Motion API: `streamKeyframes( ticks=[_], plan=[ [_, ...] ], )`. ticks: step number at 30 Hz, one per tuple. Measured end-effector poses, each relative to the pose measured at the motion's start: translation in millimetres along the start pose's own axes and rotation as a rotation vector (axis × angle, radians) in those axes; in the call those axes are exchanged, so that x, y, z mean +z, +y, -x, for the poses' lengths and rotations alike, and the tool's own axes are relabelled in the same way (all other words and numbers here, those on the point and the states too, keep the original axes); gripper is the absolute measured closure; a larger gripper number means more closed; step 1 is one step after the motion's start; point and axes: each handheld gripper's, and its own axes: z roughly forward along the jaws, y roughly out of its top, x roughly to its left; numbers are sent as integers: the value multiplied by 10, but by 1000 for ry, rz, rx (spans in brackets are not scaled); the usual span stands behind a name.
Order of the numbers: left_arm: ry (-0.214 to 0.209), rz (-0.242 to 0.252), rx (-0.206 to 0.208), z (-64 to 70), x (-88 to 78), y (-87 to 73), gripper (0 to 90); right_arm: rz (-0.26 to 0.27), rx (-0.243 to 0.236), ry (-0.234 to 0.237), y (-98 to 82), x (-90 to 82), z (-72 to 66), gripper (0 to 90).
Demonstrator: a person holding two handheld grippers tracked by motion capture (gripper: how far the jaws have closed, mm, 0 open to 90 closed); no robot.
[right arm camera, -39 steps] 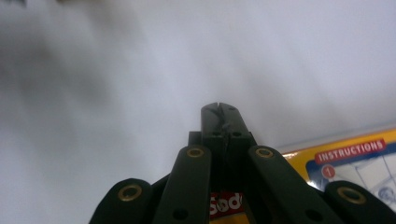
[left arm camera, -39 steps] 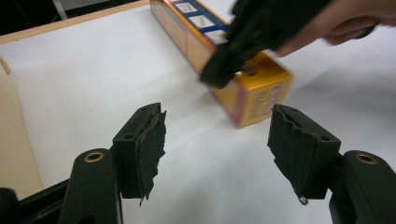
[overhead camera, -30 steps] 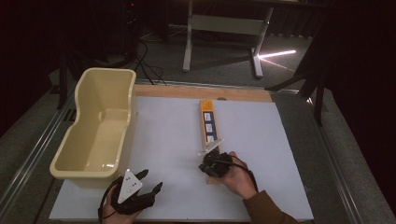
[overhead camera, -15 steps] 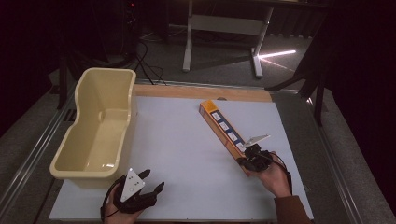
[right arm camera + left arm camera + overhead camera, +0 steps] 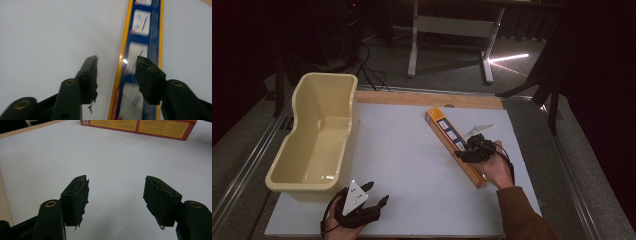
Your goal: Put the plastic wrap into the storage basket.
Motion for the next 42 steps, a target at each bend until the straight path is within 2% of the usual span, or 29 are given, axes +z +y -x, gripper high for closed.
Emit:
streamKeyframes(
  ticks=[1, 2, 3, 10, 13, 14, 19, 23, 24, 27, 28, 30, 32, 35, 38, 42],
  plan=[
    [-1, 1, -2, -2, 1, -1, 362, -12, 6, -11, 106, 88, 67, 458],
    [-1, 1, -2, -2, 1, -1, 361, -12, 6, -11, 106, 88, 67, 458],
    [0, 0, -3, -5, -3, -2, 361, -36, 17, -25, 188, 173, 136, 416],
    [0, -2, -3, -6, 4, 0, 361, -104, 26, -33, 387, 360, 288, 304],
    [-2, -5, -1, -1, 11, 1, 361, -124, 42, -12, 427, 409, 326, 283],
    [-6, -7, 0, 8, 18, 2, 361, -168, 57, 0, 462, 524, 367, 264],
    [-7, -9, -2, 6, 25, 1, 361, -220, 70, 22, 500, 689, 388, 257],
    [-9, -9, -4, 5, 25, 0, 360, -288, 116, 54, 491, 812, 445, 302],
    [-10, -9, -4, 5, 26, 0, 360, -303, 120, 57, 510, 822, 437, 311],
    [-10, -17, -1, 5, 33, 0, 360, -336, 75, 23, 569, 832, 395, 330],
    [-10, -17, 0, 8, 33, 0, 360, -359, 78, 11, 589, 835, 379, 344],
    [-10, -14, -1, 13, 32, 1, 359, -398, 114, 2, 619, 834, 378, 367],
    [-9, -12, -2, 11, 29, 2, 360, -424, 122, -17, 646, 842, 352, 373],
    [-8, -10, 0, 4, 19, 3, 359, -438, 134, -40, 657, 845, 324, 379],
    [-7, -9, -1, 8, 16, 3, 359, -466, 135, -38, 648, 829, 305, 380],
    [-8, -11, 3, 20, 25, 4, 360, -528, 121, -32, 618, 785, 248, 379]
  ],
)
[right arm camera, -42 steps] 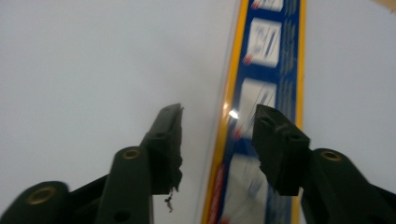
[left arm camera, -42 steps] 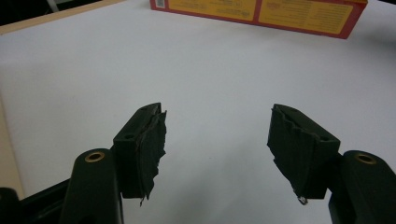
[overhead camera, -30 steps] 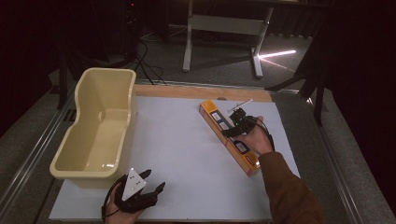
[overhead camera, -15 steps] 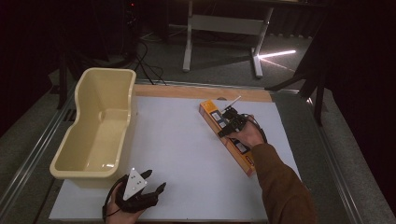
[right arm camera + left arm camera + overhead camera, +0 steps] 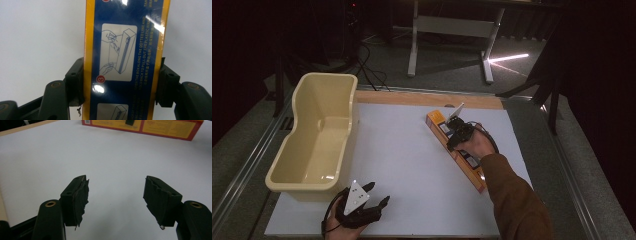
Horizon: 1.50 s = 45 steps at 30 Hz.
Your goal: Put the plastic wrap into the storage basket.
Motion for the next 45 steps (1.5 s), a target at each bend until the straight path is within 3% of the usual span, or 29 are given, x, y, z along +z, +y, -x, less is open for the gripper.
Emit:
streamKeyframes(
  ticks=[4, 8, 10, 11, 13, 18, 22, 28, 35, 45],
  plan=[
    [-2, -3, 5, 12, 14, 6, 360, -16, -2, 7, -16, -5, -8, 382],
    [-2, -2, 2, 4, 13, 6, 360, -20, 28, 22, -15, -13, -1, 389],
    [-1, 0, 1, 0, 12, 7, 360, -21, 64, 81, -25, -26, 26, 390],
    [-1, 0, 1, 0, 12, 7, 360, -21, 64, 81, -25, -26, 26, 390],
    [-1, -1, 3, 4, 11, 7, 360, -8, 89, 168, -38, -48, 36, 391],
    [1, 3, 3, 8, 7, 8, 360, 17, 78, 223, -20, -98, -40, 391],
    [0, 3, 5, 7, 10, 9, 360, 60, 99, 279, 1, -156, -77, 391],
    [0, 1, 5, 15, 21, 9, 360, 130, 73, 259, 29, -279, -234, 390],
    [1, 2, 6, 14, 17, 8, 360, 186, 43, 285, 80, -483, -442, 391],
    [-2, 3, 8, 19, 15, 7, 360, 257, 55, 390, 216, -749, -661, 391]
  ],
)
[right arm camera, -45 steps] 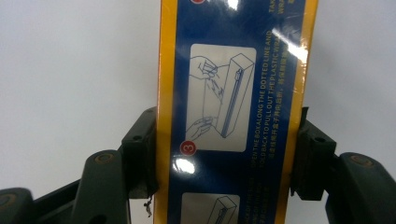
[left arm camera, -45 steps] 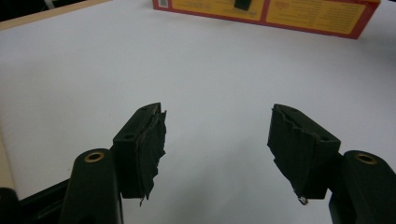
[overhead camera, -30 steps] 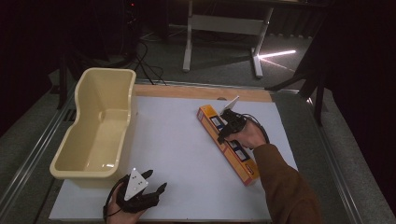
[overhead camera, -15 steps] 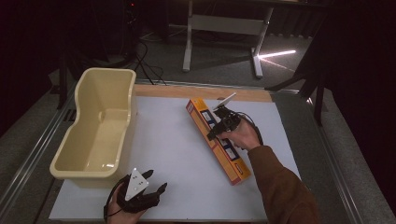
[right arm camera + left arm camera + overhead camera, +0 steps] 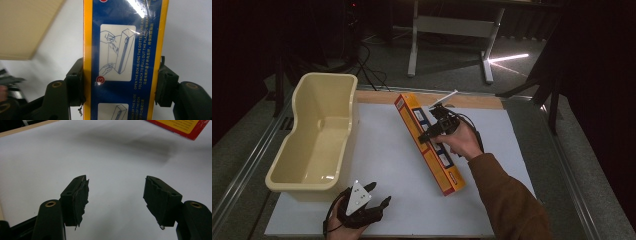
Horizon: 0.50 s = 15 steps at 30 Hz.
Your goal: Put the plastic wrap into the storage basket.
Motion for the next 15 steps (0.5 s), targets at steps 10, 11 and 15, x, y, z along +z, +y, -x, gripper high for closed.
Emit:
streamKeyframes(
  ticks=[10, 11, 15],
  plan=[
    [-2, 4, 2, 14, 1, 1, 360, 44, 16, 81, 162, 12, -238, 391],
    [-3, 2, 5, 17, 2, 2, 360, 47, 25, 95, 179, 16, -253, 391],
    [-5, 3, 5, 19, 0, 1, 360, 55, 36, 128, 251, 34, -304, 391]
  ],
)
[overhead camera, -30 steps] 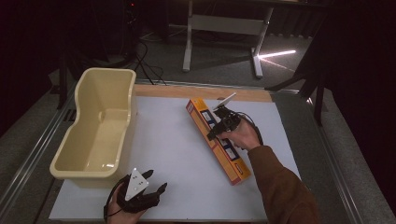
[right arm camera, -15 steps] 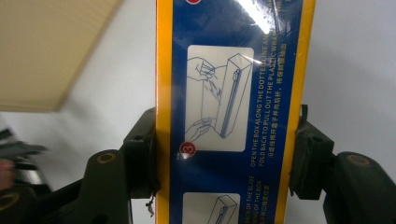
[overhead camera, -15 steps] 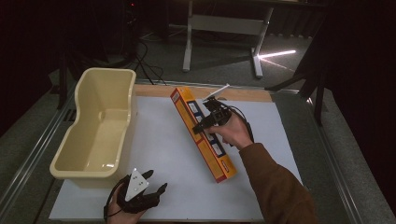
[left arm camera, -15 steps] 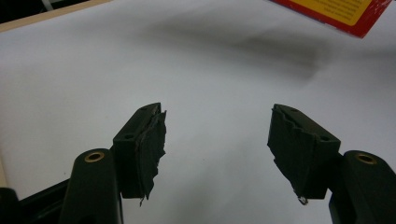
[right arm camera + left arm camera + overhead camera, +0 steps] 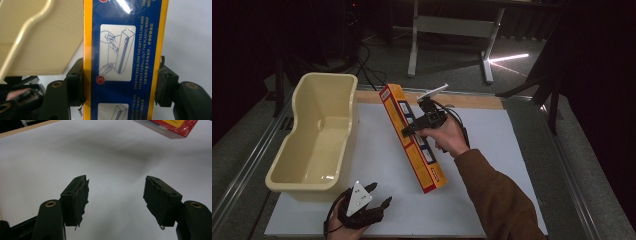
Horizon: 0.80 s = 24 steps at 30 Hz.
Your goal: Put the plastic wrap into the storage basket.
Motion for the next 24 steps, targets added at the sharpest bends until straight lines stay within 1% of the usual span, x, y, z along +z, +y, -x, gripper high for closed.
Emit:
streamKeyframes(
  ticks=[4, 8, 10, 13, 16, 20, 24],
  plan=[
    [2, 4, -4, -3, -3, -2, 360, 7, 15, 32, 62, 1, -46, 391],
    [-2, 2, 1, 16, 8, 0, 360, 7, 21, 70, 130, 4, -91, 390],
    [-4, 2, 4, 24, 9, 1, 360, 18, 27, 92, 162, 8, -104, 391],
    [-7, 0, 9, 30, 14, 0, 360, 31, 45, 128, 205, 13, -115, 390],
    [-8, 2, 10, 35, 19, 0, 360, 45, 57, 148, 246, 22, -132, 391],
    [-11, 3, 9, 40, 17, 1, 360, 66, 88, 184, 299, 30, -163, 391],
    [-17, 10, 12, 45, 11, 2, 359, 89, 114, 210, 345, 40, -195, 390]
  ],
)
